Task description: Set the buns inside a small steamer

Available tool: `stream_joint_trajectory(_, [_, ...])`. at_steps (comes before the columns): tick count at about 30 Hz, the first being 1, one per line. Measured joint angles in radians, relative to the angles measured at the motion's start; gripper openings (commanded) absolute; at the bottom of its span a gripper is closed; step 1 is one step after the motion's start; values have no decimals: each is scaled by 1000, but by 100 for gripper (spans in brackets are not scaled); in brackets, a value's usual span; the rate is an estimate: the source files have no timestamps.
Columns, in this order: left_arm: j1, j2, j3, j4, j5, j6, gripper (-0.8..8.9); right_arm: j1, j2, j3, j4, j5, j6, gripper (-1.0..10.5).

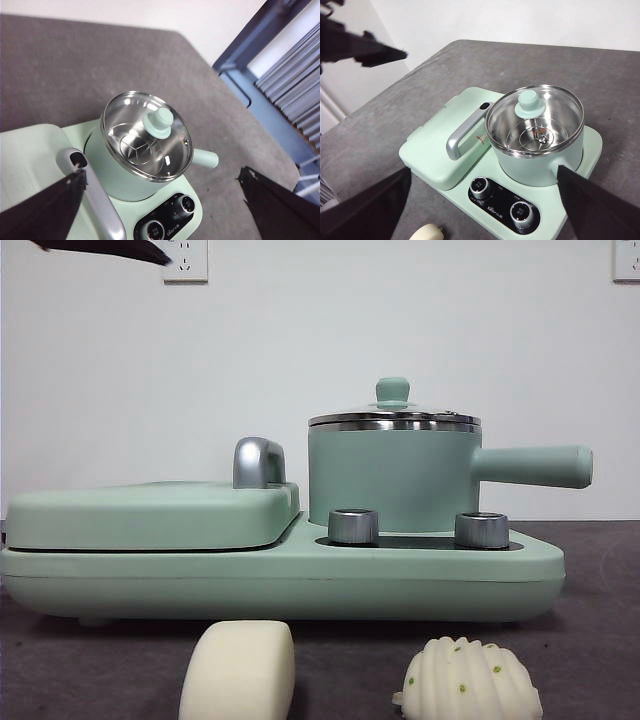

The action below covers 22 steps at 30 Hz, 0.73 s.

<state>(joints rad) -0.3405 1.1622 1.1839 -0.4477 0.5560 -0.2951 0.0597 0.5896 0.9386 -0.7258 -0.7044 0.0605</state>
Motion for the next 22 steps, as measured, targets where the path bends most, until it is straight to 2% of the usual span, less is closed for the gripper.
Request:
stream_joint_trajectory(7, [-64, 270, 298, -180, -28, 84, 501, 0, 0, 0, 0, 0, 0, 467])
stream_joint_trajectory(12, [-120, 420, 456, -200, -65, 120, 501, 0, 0, 0, 0, 0, 0, 467])
stream_joint_trajectory(22, [-215, 650, 645, -257, -218, 172, 496, 0, 0, 0, 0, 0, 0, 467])
